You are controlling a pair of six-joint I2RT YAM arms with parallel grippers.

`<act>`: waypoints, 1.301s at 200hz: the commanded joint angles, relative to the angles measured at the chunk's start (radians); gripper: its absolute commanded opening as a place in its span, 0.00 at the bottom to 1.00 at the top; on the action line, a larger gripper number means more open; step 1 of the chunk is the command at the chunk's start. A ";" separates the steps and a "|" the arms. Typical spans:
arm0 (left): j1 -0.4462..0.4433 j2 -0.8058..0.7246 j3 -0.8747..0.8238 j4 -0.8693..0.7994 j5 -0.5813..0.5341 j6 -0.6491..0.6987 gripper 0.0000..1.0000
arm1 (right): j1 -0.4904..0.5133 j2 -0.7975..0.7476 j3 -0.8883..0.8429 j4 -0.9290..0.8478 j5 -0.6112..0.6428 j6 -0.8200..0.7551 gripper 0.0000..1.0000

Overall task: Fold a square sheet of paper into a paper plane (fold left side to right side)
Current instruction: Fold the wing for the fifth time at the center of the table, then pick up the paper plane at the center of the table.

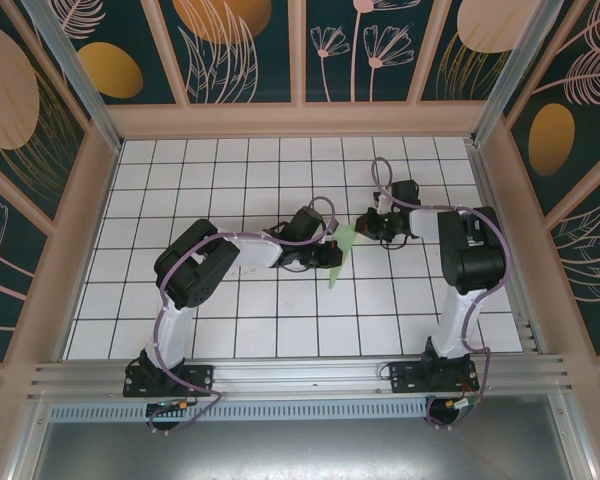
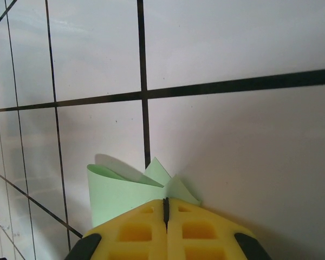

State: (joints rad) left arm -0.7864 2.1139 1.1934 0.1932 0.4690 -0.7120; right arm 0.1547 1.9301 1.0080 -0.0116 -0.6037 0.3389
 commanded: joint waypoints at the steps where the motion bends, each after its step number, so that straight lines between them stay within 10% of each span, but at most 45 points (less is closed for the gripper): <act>1: -0.002 0.037 -0.054 -0.132 -0.059 0.003 0.01 | -0.054 0.051 0.046 0.015 0.099 -0.036 0.01; 65: -0.001 0.011 -0.057 -0.111 -0.037 0.011 0.02 | -0.092 0.071 0.180 -0.030 0.103 -0.041 0.02; 128: 0.027 -0.220 0.031 -0.115 0.023 0.092 0.35 | -0.041 -0.241 -0.003 -0.073 0.258 0.019 0.15; 211: 0.128 -0.592 -0.263 -0.110 -0.300 0.043 0.60 | 0.367 -0.463 -0.209 -0.120 0.592 0.320 0.65; 260: 0.128 -0.621 -0.302 -0.107 -0.298 0.032 0.60 | 0.474 -0.372 -0.171 -0.165 0.712 0.391 0.66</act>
State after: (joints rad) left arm -0.6571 1.5173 0.9009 0.0841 0.1997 -0.6662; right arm 0.6064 1.5173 0.8097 -0.1181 -0.0170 0.6659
